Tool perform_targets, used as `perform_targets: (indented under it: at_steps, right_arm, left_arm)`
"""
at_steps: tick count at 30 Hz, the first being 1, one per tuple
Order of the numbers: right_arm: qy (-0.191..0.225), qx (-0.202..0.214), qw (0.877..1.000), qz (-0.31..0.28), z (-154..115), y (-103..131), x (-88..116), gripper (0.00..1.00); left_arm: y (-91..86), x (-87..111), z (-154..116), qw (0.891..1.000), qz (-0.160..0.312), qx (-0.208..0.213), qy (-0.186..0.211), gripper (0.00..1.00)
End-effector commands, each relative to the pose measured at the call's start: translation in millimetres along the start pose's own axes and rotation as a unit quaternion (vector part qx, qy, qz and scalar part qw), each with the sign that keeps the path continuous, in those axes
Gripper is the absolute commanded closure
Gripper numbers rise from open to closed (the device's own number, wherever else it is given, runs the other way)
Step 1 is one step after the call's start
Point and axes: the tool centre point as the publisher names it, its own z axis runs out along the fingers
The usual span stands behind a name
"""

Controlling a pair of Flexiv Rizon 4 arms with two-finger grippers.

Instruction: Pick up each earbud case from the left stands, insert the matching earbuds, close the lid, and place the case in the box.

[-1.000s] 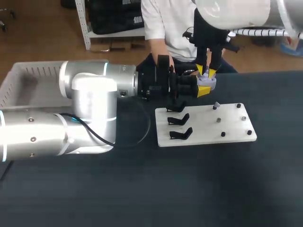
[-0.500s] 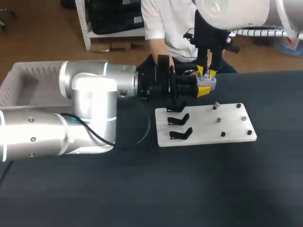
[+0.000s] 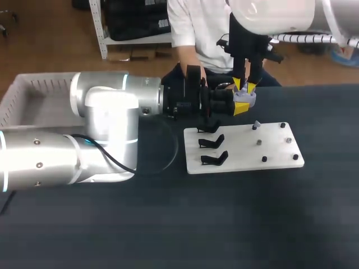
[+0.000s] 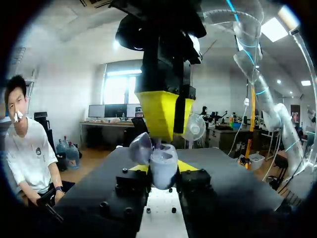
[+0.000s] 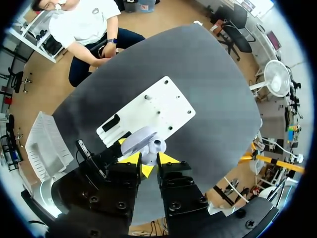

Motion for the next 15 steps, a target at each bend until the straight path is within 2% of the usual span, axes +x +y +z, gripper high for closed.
perform_targets:
  at_steps: [1, 15]
  right_arm:
    - [0.001, 0.003, 1.000, 0.000, 0.2, 2.6, -1.0, 1.00]
    - [-0.001, 0.007, 1.000, 0.002, 0.9, 0.8, 0.5, 1.00]
  left_arm:
    - [0.6, 0.6, 0.6, 1.000, 0.002, 0.000, -0.003, 1.00]
    - [0.6, 0.6, 0.6, 1.000, 0.002, 0.000, -0.003, 1.00]
